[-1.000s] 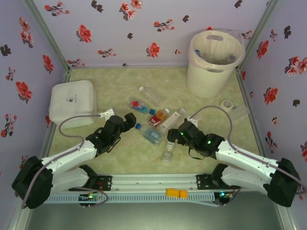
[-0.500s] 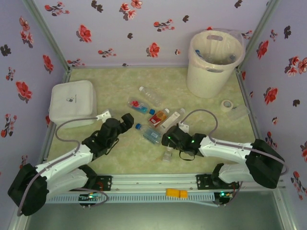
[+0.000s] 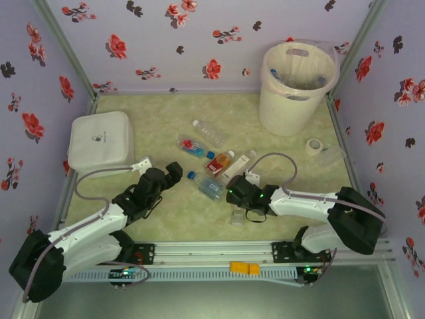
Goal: Put the plastic bottles in the bin
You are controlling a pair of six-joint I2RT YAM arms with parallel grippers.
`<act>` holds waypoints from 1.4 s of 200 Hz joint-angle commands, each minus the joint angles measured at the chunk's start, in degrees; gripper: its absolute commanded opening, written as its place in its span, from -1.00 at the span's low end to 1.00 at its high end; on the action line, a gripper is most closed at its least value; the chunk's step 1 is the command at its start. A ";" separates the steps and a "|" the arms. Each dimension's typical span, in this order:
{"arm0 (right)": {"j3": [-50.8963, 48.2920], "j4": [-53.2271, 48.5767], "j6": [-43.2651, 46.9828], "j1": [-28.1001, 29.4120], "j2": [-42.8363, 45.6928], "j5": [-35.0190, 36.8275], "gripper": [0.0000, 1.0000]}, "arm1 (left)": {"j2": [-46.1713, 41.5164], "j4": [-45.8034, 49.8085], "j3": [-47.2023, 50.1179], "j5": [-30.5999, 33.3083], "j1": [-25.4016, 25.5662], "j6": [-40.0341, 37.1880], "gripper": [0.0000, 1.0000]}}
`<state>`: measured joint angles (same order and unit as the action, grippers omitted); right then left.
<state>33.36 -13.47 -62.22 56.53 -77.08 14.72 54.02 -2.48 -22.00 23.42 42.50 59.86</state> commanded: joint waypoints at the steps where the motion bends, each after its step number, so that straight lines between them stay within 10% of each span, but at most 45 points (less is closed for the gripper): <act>1: -1.36 -0.66 -0.33 0.14 0.71 1.38 0.08 | -0.64 0.77 -0.76 1.83 0.37 0.06 1.00; 139: 4.87 -4.91 23.42 -14.24 22.35 -0.78 -0.21 | 0.50 5.43 -10.16 6.02 -3.60 -13.04 1.00; 280: 45.96 8.66 36.84 -46.31 1.27 -21.84 -0.20 | 20.03 4.19 -24.32 -8.29 -2.95 -15.11 1.00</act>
<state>73.21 -8.80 -24.03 14.79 -71.96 -1.17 73.21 0.95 -44.53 17.47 39.16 46.06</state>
